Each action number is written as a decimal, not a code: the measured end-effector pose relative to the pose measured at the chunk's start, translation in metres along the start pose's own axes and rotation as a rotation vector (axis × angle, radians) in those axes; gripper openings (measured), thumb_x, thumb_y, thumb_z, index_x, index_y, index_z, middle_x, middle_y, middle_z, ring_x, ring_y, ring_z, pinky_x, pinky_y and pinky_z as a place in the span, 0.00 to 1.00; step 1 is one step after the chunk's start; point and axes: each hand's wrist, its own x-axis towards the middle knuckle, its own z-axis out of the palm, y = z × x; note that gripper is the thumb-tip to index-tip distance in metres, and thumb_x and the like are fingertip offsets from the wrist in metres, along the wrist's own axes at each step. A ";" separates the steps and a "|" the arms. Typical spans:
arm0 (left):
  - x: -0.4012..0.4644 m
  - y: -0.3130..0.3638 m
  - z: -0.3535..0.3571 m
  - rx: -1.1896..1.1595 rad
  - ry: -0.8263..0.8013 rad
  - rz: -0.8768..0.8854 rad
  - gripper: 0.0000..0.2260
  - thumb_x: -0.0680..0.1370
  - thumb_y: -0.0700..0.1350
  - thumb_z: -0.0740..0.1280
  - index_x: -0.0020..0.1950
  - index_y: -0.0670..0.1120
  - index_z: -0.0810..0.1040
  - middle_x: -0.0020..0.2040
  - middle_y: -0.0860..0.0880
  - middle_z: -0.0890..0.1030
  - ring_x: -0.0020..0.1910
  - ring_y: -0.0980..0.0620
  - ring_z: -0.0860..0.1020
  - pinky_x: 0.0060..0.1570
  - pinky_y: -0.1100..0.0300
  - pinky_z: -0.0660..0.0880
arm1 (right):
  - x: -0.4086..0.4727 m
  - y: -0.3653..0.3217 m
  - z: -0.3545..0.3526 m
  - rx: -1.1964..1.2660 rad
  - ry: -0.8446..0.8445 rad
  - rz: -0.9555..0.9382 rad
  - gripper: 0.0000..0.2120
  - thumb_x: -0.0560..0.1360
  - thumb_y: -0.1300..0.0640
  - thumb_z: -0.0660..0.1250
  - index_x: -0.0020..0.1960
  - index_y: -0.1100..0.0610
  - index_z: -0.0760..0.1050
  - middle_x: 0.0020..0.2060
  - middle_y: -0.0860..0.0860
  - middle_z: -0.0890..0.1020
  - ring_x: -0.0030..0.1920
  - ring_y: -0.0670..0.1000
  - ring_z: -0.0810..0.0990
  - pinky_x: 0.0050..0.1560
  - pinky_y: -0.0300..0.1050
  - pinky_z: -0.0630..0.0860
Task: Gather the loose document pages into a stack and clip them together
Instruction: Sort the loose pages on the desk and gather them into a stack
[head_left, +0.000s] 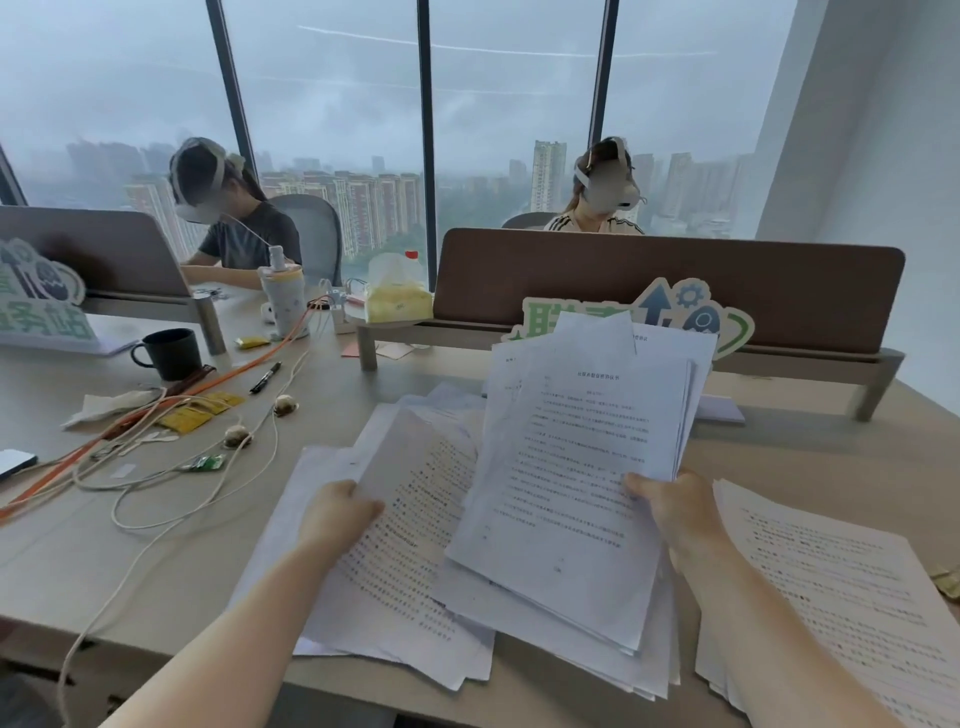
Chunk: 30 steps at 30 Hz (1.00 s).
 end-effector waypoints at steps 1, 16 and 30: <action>-0.001 0.000 -0.008 -0.056 0.018 0.009 0.04 0.73 0.43 0.69 0.45 0.43 0.80 0.42 0.42 0.83 0.40 0.44 0.81 0.42 0.56 0.76 | 0.000 0.000 0.001 0.007 -0.002 0.000 0.10 0.73 0.63 0.71 0.54 0.61 0.82 0.48 0.56 0.85 0.47 0.61 0.85 0.54 0.60 0.81; -0.007 0.024 -0.092 -0.762 0.164 0.130 0.04 0.76 0.40 0.69 0.50 0.47 0.79 0.46 0.45 0.84 0.38 0.47 0.81 0.38 0.54 0.80 | -0.005 -0.008 -0.010 -0.063 0.000 -0.016 0.08 0.75 0.66 0.68 0.55 0.63 0.78 0.46 0.59 0.82 0.42 0.59 0.81 0.44 0.49 0.78; -0.031 0.048 0.001 -0.865 -0.183 0.030 0.10 0.77 0.39 0.69 0.58 0.40 0.78 0.49 0.37 0.85 0.47 0.36 0.83 0.51 0.40 0.80 | -0.021 -0.015 0.024 0.258 -0.154 0.043 0.09 0.75 0.68 0.65 0.53 0.64 0.81 0.47 0.62 0.85 0.47 0.64 0.84 0.53 0.59 0.80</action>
